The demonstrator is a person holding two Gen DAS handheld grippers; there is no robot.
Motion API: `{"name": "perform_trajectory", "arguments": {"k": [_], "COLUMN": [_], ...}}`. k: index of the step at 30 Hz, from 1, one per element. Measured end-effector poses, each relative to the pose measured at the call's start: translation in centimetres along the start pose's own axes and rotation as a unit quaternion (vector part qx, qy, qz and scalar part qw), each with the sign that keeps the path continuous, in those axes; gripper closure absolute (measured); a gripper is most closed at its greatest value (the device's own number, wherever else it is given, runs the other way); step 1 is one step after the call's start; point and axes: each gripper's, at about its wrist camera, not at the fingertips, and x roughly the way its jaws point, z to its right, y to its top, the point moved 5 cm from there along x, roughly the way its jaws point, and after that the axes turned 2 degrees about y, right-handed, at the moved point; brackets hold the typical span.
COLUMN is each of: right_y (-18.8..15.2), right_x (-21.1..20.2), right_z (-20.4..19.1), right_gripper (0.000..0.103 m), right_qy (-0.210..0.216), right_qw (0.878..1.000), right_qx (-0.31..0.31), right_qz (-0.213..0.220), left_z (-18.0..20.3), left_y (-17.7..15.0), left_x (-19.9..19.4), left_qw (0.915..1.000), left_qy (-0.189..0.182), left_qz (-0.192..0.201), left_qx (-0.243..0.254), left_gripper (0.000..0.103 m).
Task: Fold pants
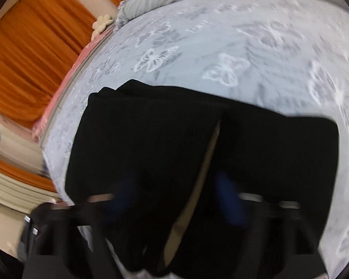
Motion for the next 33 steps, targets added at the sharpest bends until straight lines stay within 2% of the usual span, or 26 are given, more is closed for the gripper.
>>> {"name": "perform_trajectory", "arguments": {"k": [2,6,9,12,14,15,18,20,25,27,28,30,33], "right_y": [0.6,2.1,2.0,0.7,-0.8,-1.1,-1.0,-1.6,-3.0,-2.8,-2.9,-2.7,-2.0], "right_x": [-0.7,-7.3,-11.4,-9.3,-6.1,-5.6,-7.9,-8.4,-5.8,-4.6,-4.4,-5.0,-8.6], "right_z": [-0.7,-2.9,-1.0,4.5,7.9,8.3,6.8,5.9,4.1,3.9,3.6,2.9,1.6], "right_gripper": [0.091,0.094,0.095,0.094,0.092,0.092,0.081,0.047,0.046,0.058,0.077,0.083,0.091], "right_qy": [0.003,0.014,-0.019,-0.056,-0.104,-0.096,-0.055,-0.03,-0.009,-0.034,-0.04,-0.044,-0.041], "right_qw": [1.0,0.995,0.992,0.996,0.993,0.994,0.996,0.997,0.999,0.999,0.999,0.999,0.997], "right_qx": [0.0,-0.038,-0.034,0.012,0.047,0.052,0.055,0.051,0.038,0.024,0.016,0.011,-0.008], "right_qz": [0.015,0.088,0.121,0.067,0.005,0.005,0.046,0.053,0.01,0.008,0.01,0.021,0.069], "left_z": [-2.2,-6.3,-9.8,-12.5,-13.4,-13.7,-14.8,-14.9,-14.9,-15.2,-15.2,-15.3,-15.3], "left_y": [0.2,0.8,1.5,1.8,1.8,1.8,2.4,2.3,2.5,2.6,2.7,2.8,2.9], "left_x": [0.0,-0.7,-1.2,-1.0,-0.9,-0.8,-0.8,-1.2,-0.8,-0.6,-0.4,-0.1,0.2], "left_qw": [0.9996,0.9967,0.992,0.9862,0.9838,0.9827,0.9805,0.9797,0.9788,0.9785,0.9784,0.9779,0.9768], "left_qy": [0.022,0.046,0.05,0.05,0.051,0.051,0.072,0.095,0.121,0.12,0.118,0.116,0.125], "left_qz": [0.004,0.011,0.016,0.012,0.008,0.006,0.009,0.017,0.019,0.014,0.01,0.007,0.003], "left_qx": [-0.016,-0.066,-0.114,-0.157,-0.172,-0.178,-0.183,-0.175,-0.164,-0.167,-0.17,-0.173,-0.174], "left_gripper": [0.005,0.005,0.005,0.005,0.005,0.005,0.005,0.005,0.005,0.005,0.005,0.005,0.005]}}
